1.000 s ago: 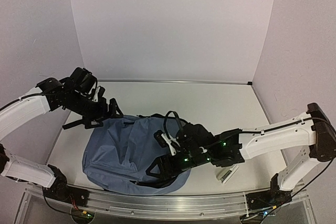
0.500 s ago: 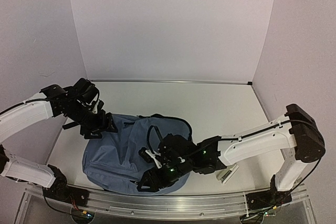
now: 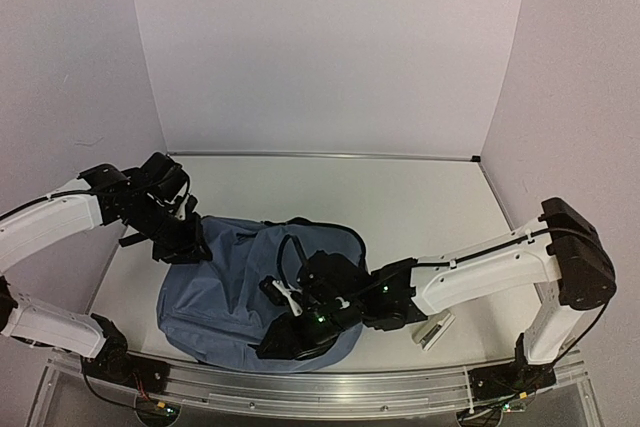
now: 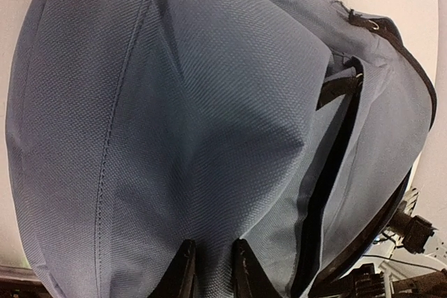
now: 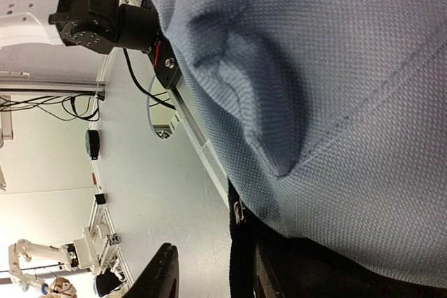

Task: Pack the student bag
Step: Zip the student bag at the center of the board.

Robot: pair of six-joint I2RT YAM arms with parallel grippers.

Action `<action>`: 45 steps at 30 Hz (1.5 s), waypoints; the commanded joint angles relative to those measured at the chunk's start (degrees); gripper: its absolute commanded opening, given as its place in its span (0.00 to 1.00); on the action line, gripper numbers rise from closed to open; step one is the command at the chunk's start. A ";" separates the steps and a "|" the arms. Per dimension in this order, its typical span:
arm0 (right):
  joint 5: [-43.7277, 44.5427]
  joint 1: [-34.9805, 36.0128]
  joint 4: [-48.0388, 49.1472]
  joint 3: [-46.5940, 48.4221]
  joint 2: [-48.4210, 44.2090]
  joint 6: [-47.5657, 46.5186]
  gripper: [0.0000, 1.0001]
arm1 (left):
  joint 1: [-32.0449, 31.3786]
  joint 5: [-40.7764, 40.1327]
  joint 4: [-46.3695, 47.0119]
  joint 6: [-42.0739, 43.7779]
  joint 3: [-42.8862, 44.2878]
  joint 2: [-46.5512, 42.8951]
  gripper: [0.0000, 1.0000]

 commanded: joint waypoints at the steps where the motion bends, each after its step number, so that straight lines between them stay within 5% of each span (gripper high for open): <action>1: 0.70 0.14 2.36 2.13 0.93 1.21 0.27 | 0.19 -0.69 2.27 -0.03 0.04 -0.06 0.13; 7: 0.00 0.15 2.29 2.10 0.85 1.04 0.25 | 0.17 -0.67 3.19 -0.02 0.06 0.39 0.00; 15: 0.94 0.24 1.75 1.37 1.25 0.66 0.24 | 0.21 -1.02 3.48 0.11 0.26 -0.03 0.00; 28: 2.73 0.41 0.87 1.36 -0.15 0.19 0.00 | 0.21 -2.96 2.76 1.48 1.89 0.86 0.00; 45: 11.69 0.42 -2.26 -2.00 -8.59 0.61 0.00 | 4.67 -12.08 10.55 10.78 7.26 4.80 0.00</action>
